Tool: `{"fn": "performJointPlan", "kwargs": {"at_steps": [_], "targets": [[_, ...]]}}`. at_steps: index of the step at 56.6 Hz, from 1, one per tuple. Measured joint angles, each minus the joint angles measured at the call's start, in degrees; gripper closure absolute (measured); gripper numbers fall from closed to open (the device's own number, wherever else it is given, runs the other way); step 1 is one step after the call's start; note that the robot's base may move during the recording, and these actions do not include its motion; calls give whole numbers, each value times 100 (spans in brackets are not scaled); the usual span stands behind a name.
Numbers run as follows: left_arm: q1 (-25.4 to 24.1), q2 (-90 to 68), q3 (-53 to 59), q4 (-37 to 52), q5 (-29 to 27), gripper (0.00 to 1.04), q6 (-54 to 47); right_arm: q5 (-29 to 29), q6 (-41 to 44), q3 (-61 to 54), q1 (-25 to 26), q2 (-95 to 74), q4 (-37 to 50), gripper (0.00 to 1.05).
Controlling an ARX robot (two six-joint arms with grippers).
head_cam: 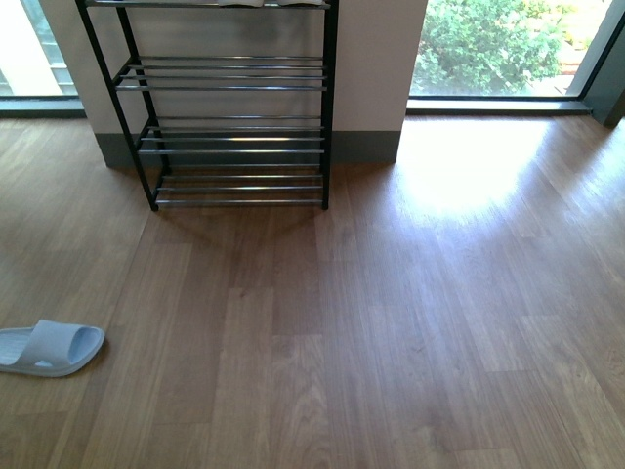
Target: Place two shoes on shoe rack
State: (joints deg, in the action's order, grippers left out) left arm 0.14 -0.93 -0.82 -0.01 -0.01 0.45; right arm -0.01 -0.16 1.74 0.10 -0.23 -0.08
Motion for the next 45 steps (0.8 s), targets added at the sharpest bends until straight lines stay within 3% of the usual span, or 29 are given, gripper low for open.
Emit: {"fn": "performJointPlan", "kwargs": {"at_steps": [45], "targets": [[0,0,0,0,7,9,-2,22,0,0,0,2,0,9]]}}
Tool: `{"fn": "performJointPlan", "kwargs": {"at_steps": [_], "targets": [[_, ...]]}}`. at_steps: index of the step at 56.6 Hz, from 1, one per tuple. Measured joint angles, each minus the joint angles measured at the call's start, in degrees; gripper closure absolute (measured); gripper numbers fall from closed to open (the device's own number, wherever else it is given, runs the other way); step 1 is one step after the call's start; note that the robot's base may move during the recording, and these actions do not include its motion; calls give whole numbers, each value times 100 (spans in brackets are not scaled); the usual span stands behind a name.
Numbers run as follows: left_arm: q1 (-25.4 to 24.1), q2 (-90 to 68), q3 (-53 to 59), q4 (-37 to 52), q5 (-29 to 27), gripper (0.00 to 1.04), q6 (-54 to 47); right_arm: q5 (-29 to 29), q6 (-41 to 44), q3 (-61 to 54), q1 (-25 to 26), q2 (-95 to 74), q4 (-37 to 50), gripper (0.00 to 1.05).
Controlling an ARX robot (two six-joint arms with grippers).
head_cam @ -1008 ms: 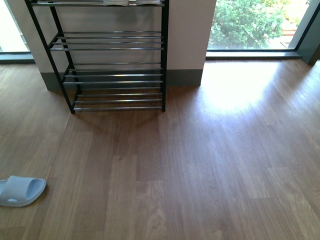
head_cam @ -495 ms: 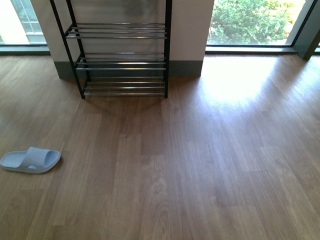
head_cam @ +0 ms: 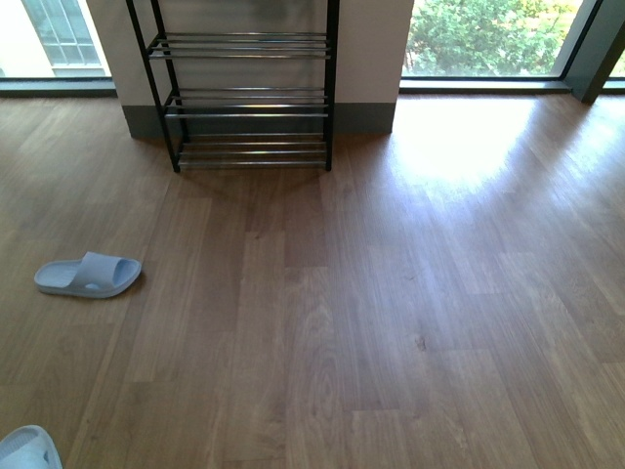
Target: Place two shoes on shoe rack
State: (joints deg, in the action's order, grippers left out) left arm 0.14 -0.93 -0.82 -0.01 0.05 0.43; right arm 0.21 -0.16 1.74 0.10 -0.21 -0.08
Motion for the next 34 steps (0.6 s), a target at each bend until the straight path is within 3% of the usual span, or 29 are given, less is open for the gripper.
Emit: {"fn": "performJointPlan", "kwargs": {"at_steps": [34], "targets": [[0,0,0,0,-7,9,2,-20,0,-2,0,0,0,9]]}}
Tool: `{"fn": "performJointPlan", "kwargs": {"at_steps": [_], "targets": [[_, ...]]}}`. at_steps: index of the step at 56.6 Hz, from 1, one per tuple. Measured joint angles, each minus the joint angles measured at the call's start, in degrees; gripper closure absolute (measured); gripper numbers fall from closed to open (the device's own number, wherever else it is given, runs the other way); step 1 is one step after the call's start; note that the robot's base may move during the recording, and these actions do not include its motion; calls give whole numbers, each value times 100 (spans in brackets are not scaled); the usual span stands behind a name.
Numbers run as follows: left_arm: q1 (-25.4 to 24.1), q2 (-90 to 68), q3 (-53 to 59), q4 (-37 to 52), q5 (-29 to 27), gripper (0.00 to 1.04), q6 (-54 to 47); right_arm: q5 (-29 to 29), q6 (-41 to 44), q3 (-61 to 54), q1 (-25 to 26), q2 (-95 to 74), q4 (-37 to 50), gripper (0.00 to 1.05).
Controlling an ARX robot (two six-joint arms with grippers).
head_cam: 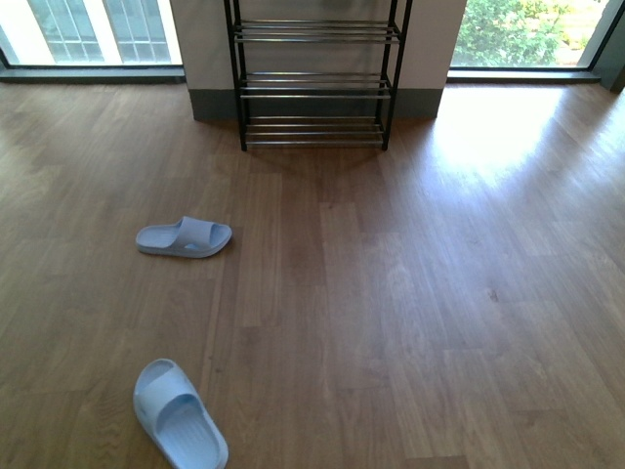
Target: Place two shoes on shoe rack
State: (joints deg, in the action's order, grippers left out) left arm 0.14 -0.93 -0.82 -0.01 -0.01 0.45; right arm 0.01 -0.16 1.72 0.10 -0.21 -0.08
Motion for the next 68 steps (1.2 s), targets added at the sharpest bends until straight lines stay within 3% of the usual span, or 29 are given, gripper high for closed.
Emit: {"fn": "performJointPlan", "kwargs": {"at_steps": [68], "targets": [[0,0,0,0,-2,9,0,-17,0,0,0,0,0,9]]}}
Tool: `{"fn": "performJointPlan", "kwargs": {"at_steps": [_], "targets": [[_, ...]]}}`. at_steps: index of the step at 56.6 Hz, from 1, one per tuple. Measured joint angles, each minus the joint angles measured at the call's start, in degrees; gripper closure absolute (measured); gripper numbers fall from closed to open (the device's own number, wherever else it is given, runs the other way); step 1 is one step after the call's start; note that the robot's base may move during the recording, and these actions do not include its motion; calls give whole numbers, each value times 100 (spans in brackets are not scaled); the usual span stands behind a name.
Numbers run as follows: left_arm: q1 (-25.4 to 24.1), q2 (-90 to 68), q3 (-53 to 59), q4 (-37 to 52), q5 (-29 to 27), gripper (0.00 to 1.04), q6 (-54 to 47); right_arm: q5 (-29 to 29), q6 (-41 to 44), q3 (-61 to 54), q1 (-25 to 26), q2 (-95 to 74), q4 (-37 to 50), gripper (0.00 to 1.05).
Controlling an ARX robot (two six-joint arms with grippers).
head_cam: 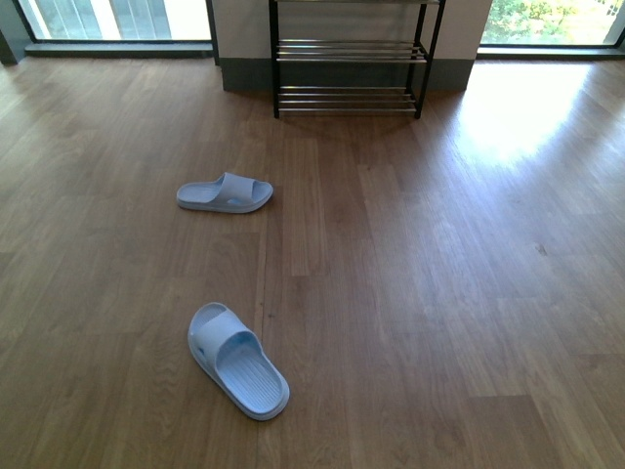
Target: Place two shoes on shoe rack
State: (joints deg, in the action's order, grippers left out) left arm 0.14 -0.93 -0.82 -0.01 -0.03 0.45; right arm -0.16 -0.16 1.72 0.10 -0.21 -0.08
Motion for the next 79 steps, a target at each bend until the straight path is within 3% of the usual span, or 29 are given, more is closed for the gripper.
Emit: {"fn": "performJointPlan", "kwargs": {"at_steps": [79], "targets": [[0,0,0,0,4,9,-2,20,0,0,0,0,-2,9]]}}
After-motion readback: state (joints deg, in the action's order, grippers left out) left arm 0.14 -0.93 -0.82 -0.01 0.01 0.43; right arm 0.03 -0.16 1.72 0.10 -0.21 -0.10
